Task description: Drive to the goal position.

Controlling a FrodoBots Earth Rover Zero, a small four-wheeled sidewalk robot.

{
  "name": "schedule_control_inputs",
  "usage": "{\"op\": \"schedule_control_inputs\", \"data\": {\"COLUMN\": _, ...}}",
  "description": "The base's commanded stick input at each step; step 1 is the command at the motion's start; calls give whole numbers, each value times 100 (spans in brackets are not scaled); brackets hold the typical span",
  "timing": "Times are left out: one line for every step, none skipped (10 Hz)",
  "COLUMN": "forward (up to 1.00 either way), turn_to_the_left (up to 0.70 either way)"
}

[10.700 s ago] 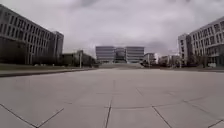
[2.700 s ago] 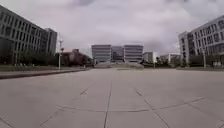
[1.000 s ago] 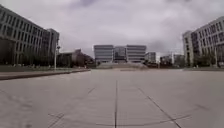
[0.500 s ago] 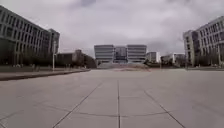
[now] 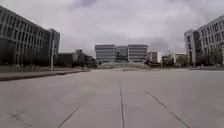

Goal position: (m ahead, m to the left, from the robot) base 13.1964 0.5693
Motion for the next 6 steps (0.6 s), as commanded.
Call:
{"op": "schedule_control_inputs", "data": {"forward": 100, "turn_to_the_left": 0}}
{"op": "schedule_control_inputs", "data": {"forward": 100, "turn_to_the_left": 0}}
{"op": "schedule_control_inputs", "data": {"forward": 100, "turn_to_the_left": 0}}
{"op": "schedule_control_inputs", "data": {"forward": 100, "turn_to_the_left": 0}}
{"op": "schedule_control_inputs", "data": {"forward": 100, "turn_to_the_left": 0}}
{"op": "schedule_control_inputs", "data": {"forward": 100, "turn_to_the_left": 0}}
